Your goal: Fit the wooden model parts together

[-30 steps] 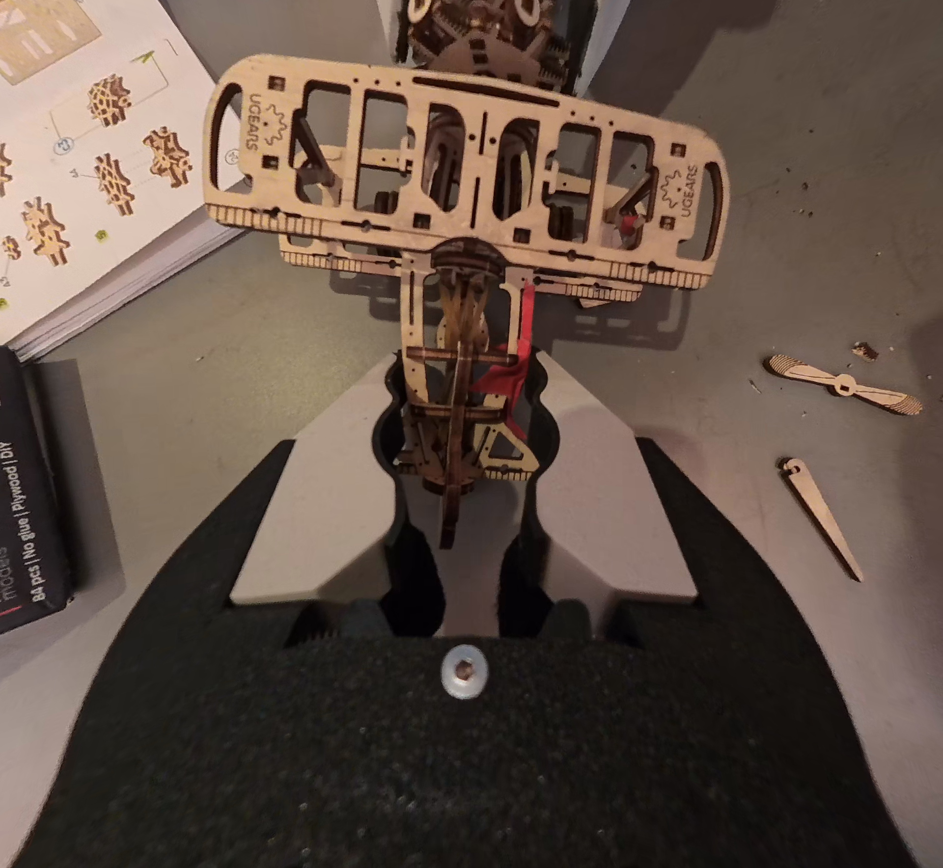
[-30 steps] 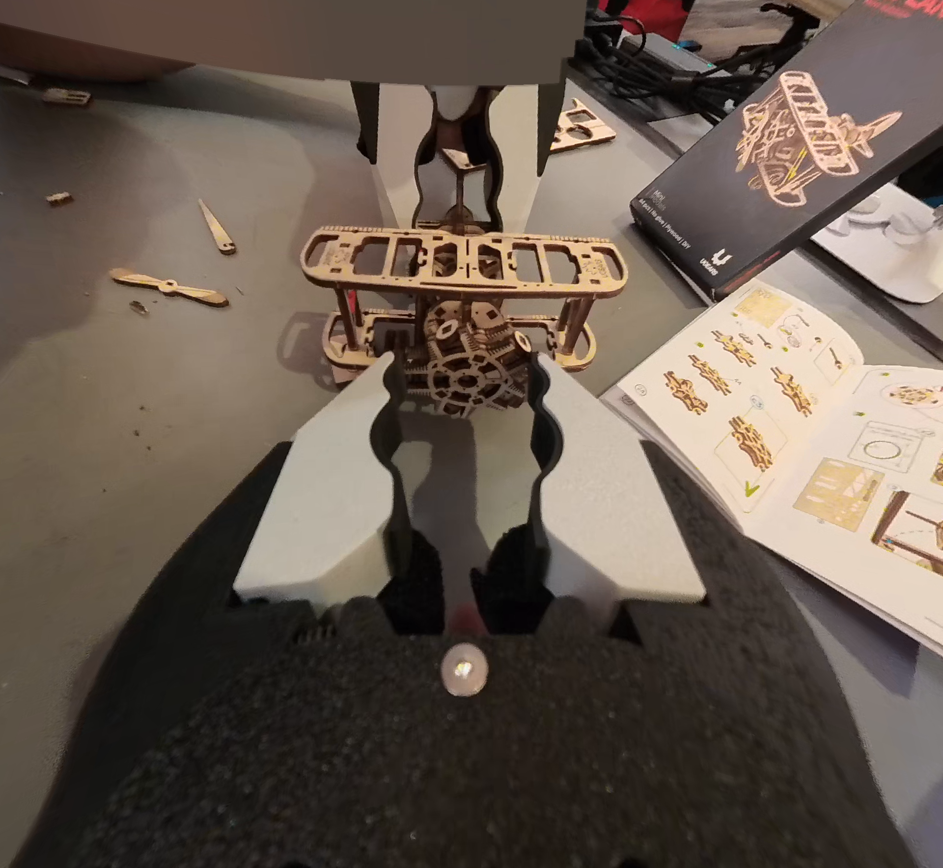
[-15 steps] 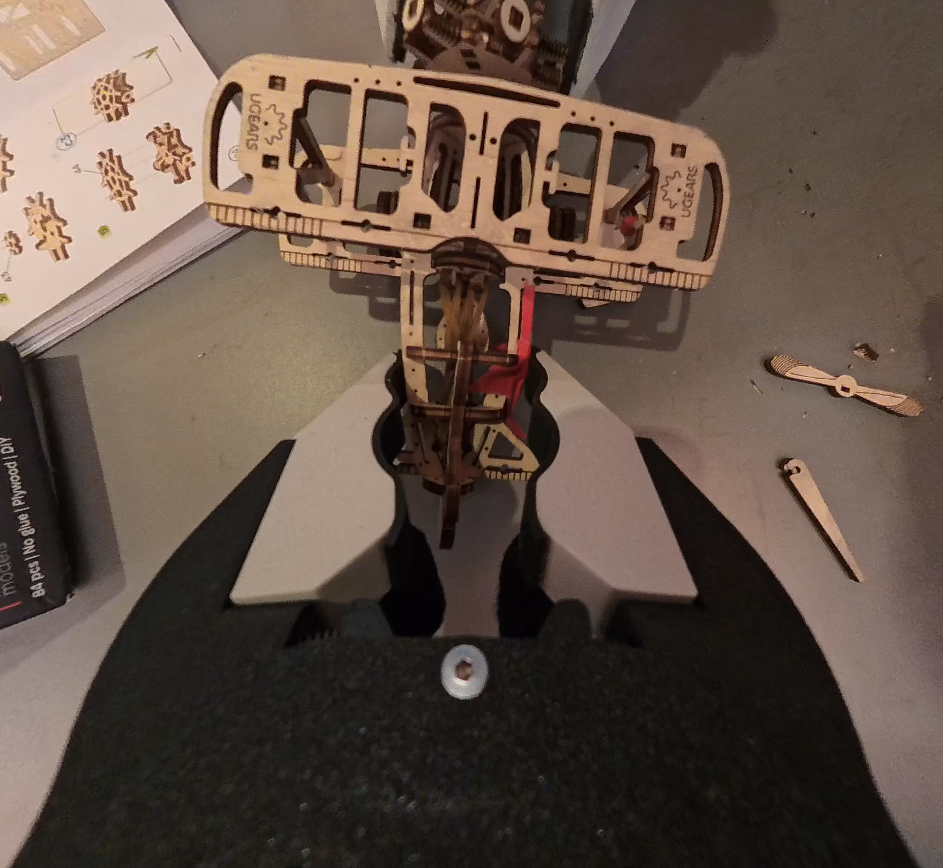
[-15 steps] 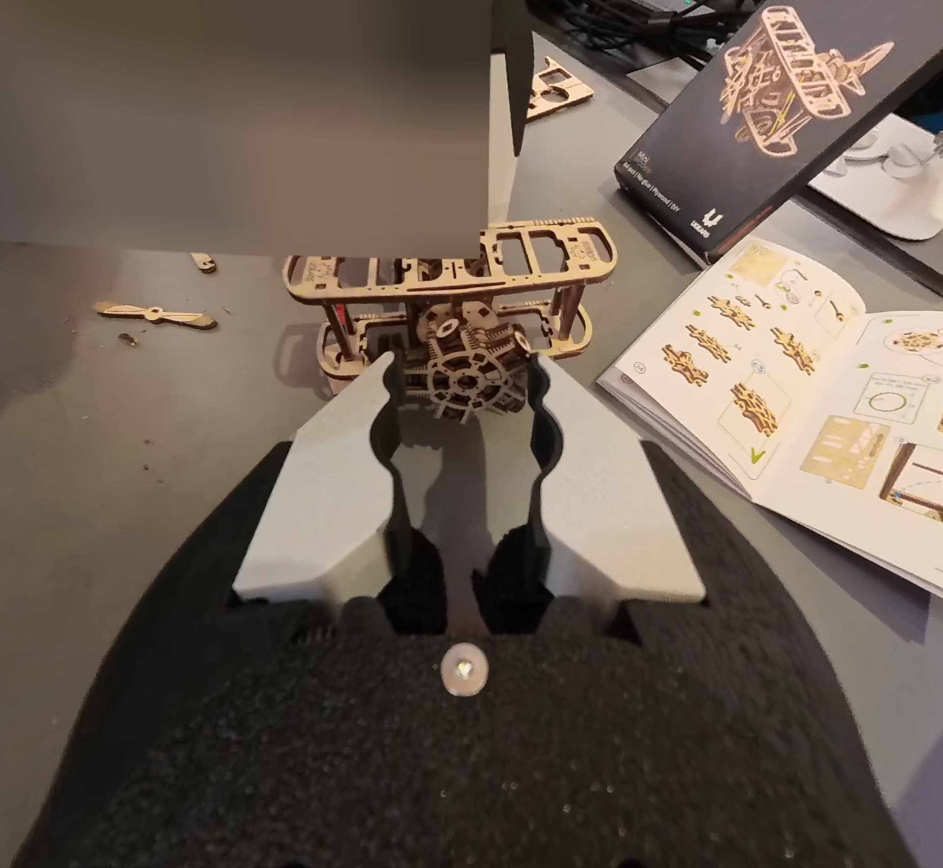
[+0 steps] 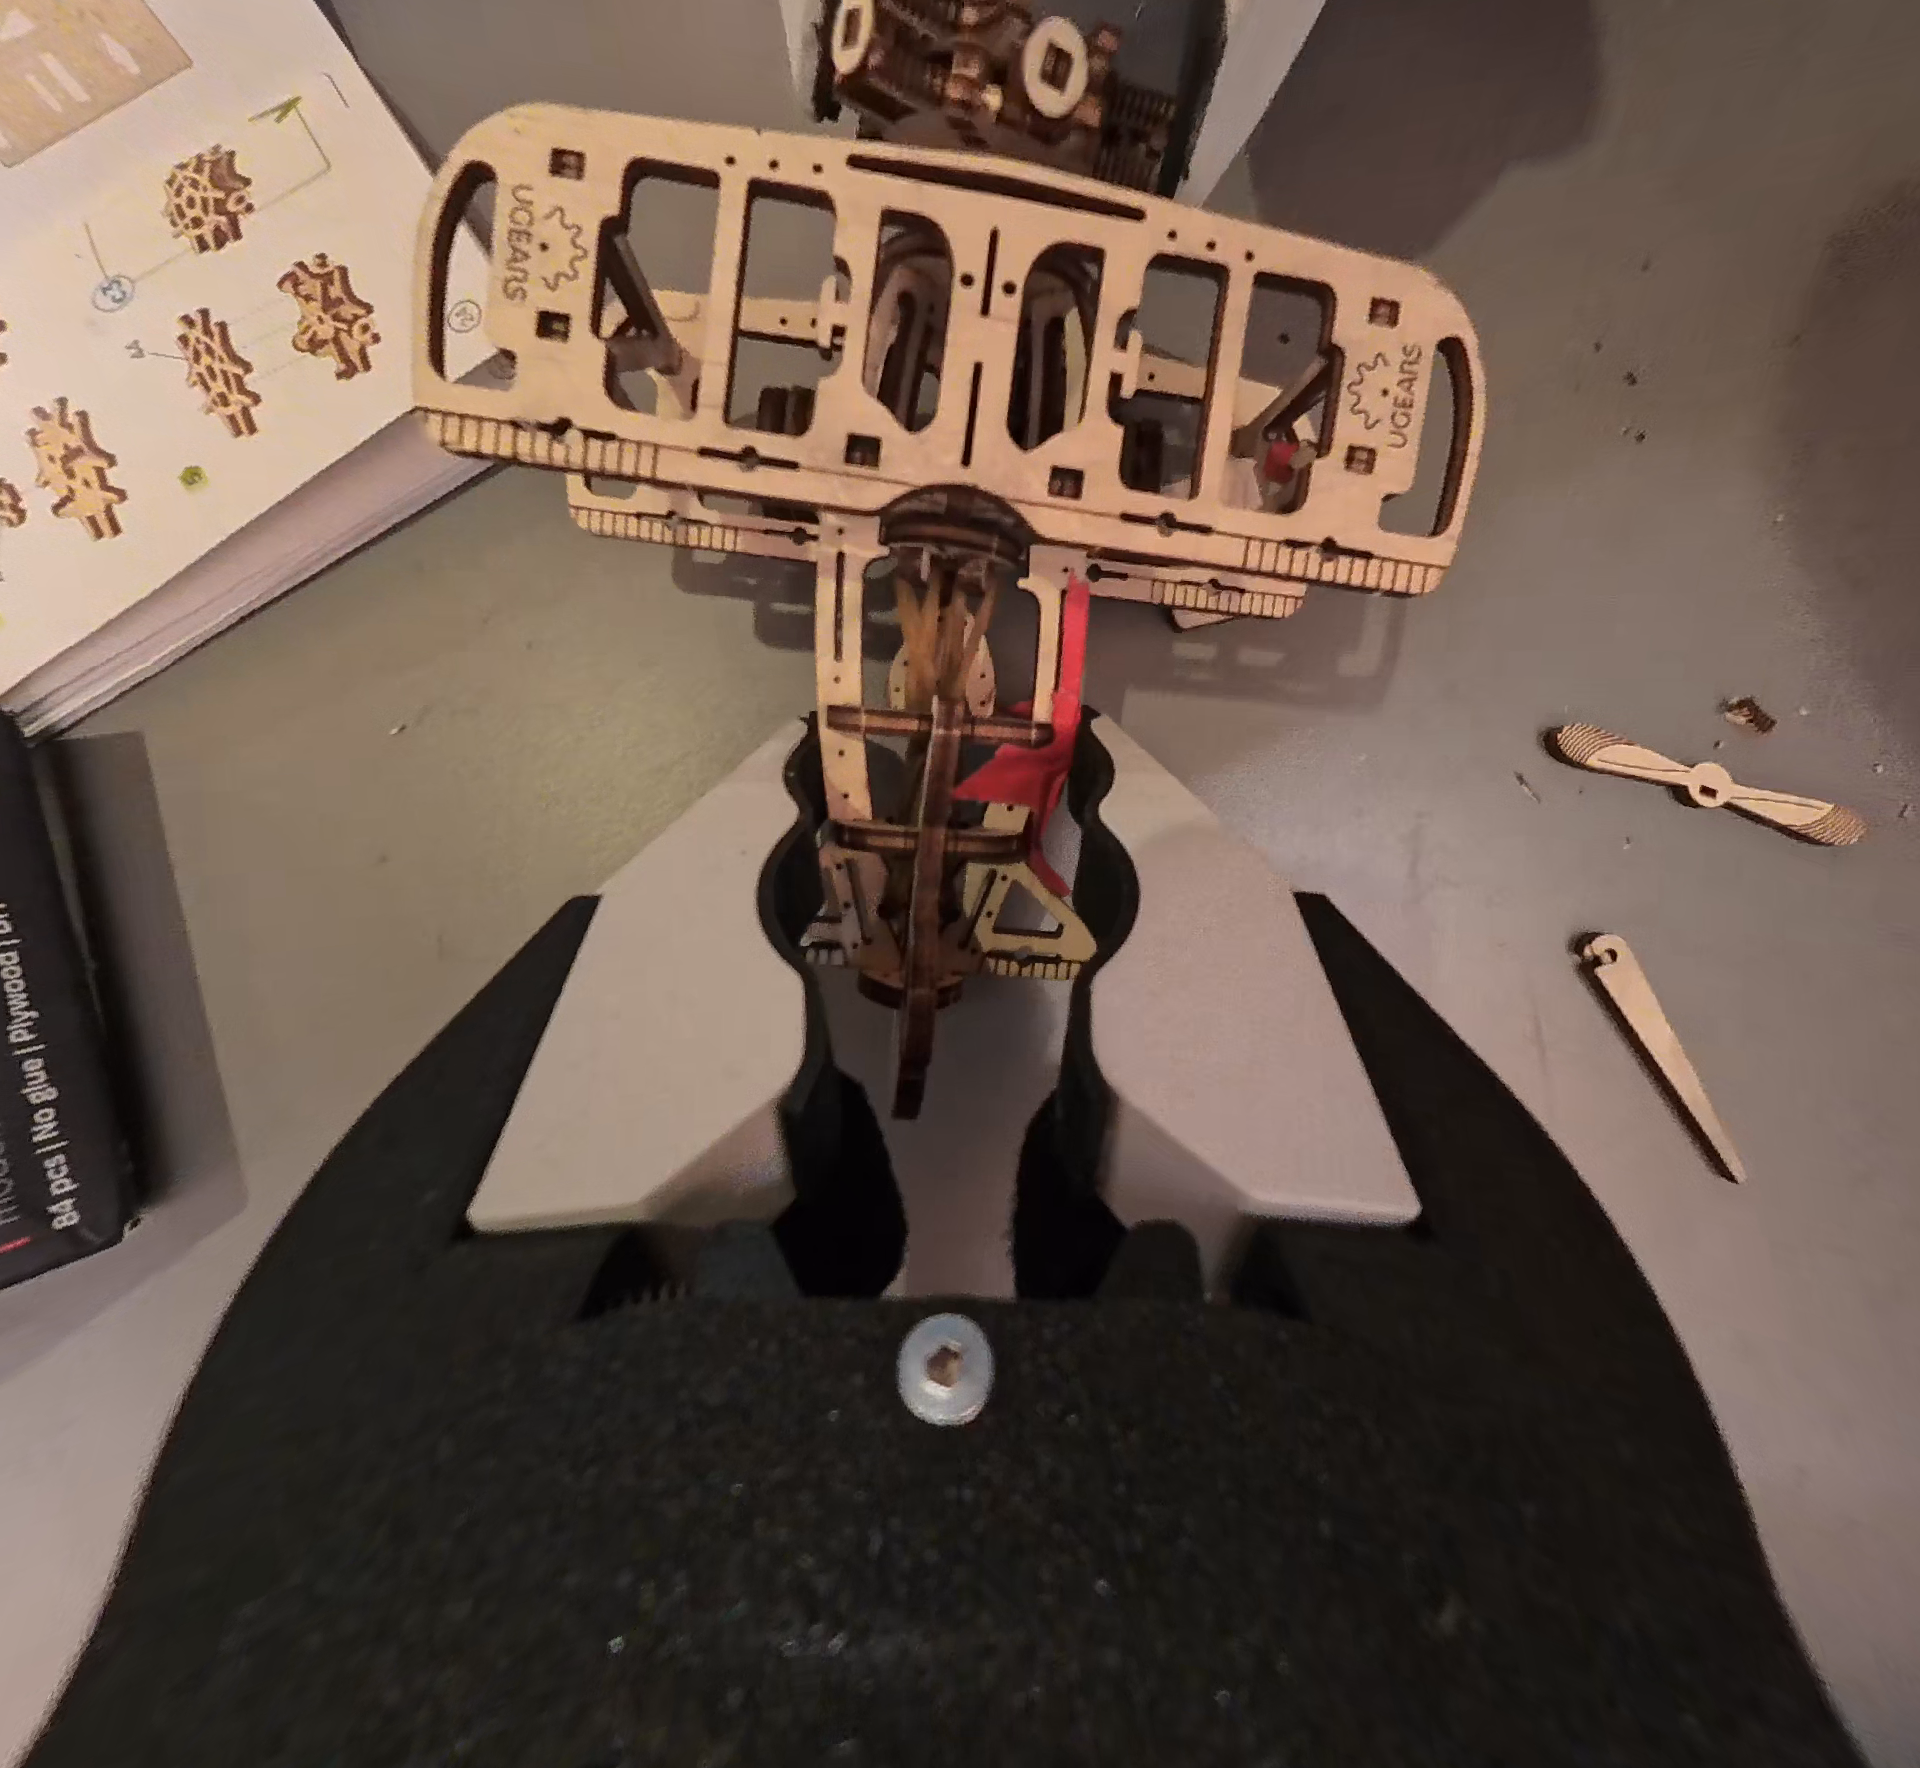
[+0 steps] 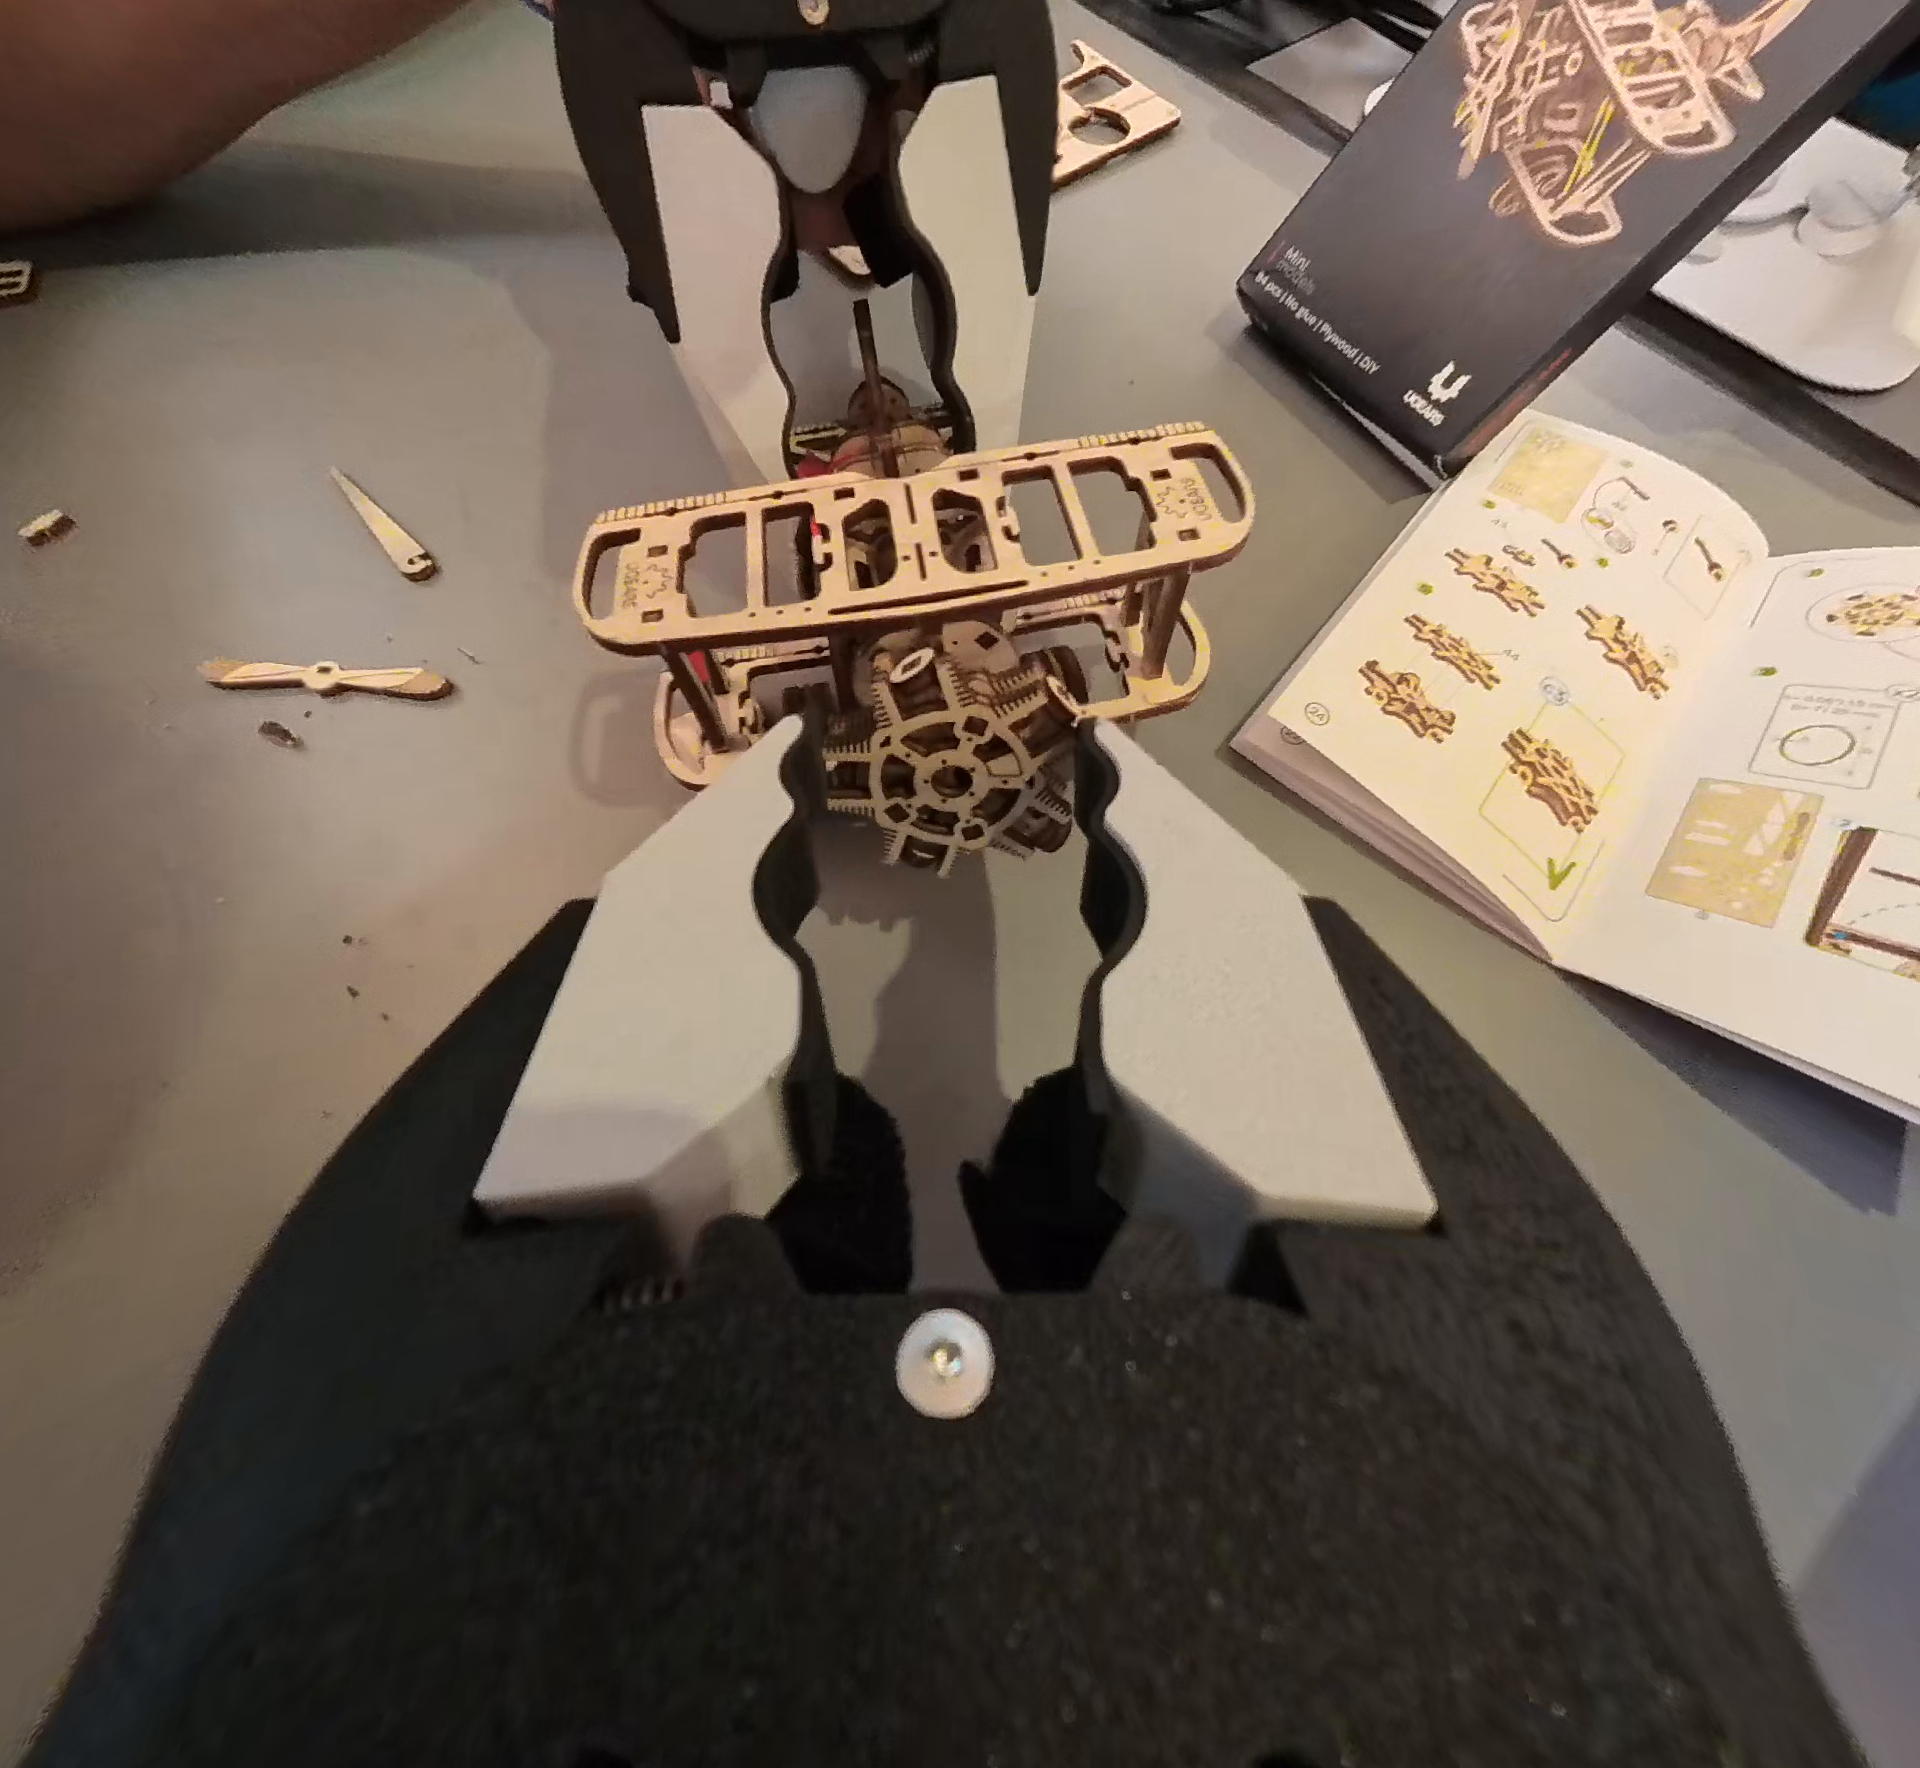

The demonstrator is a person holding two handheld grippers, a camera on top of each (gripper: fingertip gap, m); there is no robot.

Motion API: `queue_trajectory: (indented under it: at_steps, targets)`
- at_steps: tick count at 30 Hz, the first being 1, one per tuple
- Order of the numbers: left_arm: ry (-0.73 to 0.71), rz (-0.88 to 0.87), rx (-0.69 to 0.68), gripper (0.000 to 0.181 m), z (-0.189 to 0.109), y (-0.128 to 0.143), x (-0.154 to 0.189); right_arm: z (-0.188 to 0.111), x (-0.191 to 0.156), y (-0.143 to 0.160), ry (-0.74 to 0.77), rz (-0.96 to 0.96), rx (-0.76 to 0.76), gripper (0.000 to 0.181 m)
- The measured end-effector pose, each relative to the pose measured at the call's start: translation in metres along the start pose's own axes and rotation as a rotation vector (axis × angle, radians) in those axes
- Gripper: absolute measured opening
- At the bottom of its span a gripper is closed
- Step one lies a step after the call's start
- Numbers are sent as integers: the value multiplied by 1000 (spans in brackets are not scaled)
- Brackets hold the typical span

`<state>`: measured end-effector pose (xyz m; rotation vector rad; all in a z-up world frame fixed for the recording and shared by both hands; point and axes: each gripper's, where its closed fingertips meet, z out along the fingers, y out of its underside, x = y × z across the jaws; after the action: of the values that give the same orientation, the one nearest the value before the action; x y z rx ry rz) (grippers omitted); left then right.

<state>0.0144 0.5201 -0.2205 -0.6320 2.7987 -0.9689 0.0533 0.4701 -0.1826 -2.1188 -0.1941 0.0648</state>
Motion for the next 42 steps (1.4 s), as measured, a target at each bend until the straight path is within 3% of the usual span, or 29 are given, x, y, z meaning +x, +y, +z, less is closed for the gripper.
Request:
queue_trajectory:
  at_steps: [6, 15, 36, 42]
  targets:
    - [28, -22, 24, 43, 0, -1, 1, 1, -1, -1, -3, -128, 57, 47]
    - [40, -20, 29, 43, 0, -1, 1, 3, -3, -1, -9, -170, 69, 47]
    - [48, -16, 25, 43, 1, 0, 0, 4, -7, -1, -41, -99, 110, 47]
    - [48, -26, 13, 43, 2, 1, 0, -9, -6, 1, -91, -62, 176, 47]
